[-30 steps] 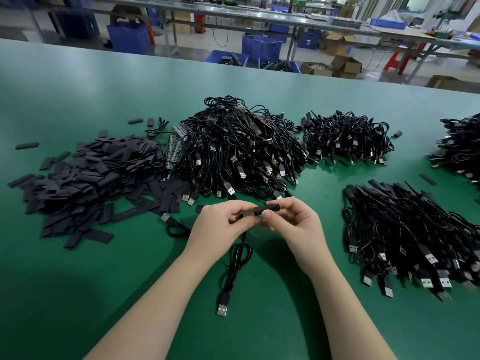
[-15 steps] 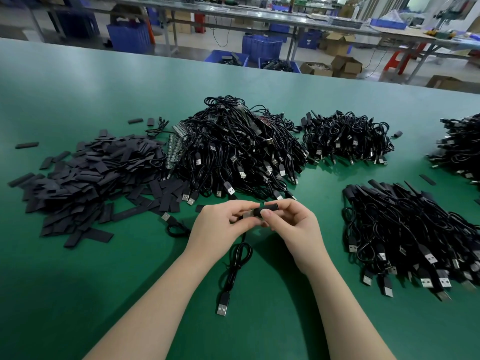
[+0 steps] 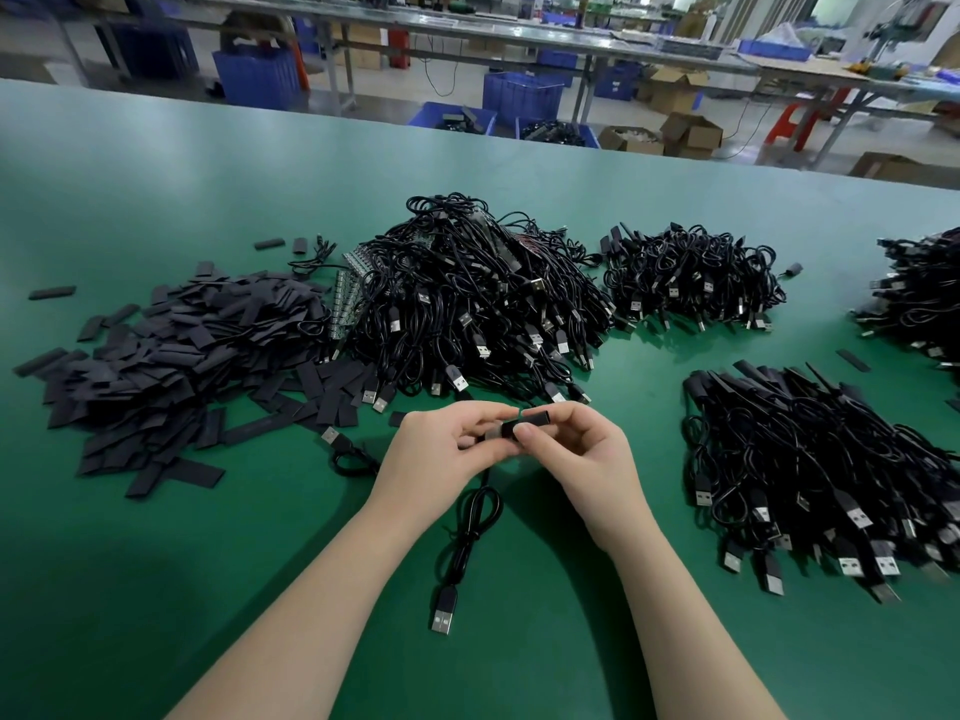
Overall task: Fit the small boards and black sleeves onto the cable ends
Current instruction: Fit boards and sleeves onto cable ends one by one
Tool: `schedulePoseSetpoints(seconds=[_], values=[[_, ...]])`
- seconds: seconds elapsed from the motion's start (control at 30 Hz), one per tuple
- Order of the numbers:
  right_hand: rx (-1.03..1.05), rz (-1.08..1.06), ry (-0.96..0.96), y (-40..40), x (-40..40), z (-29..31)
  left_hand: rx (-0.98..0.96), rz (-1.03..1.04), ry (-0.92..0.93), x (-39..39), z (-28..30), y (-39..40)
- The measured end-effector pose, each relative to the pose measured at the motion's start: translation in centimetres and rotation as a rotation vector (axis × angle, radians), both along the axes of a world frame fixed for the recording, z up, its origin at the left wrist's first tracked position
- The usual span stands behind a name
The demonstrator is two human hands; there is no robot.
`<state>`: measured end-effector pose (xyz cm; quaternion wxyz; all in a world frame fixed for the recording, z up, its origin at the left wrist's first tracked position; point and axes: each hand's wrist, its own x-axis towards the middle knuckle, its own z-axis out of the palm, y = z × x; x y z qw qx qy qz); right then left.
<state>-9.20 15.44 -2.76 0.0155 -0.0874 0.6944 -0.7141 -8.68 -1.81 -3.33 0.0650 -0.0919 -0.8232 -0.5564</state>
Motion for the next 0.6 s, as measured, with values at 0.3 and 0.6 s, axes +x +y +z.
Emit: schedulePoseSetpoints(seconds=[0.3,0.6], values=[[-0.031,-0.071,-0.042,-0.18,-0.01,-0.08,-0.182,0.067,0.037,0.06,0.48,-0.12],[-0.023,-0.09,-0.053,-0.36,0.11,-0.07,-0.139,0.17,0.178,0.23,0.51,-0.1]])
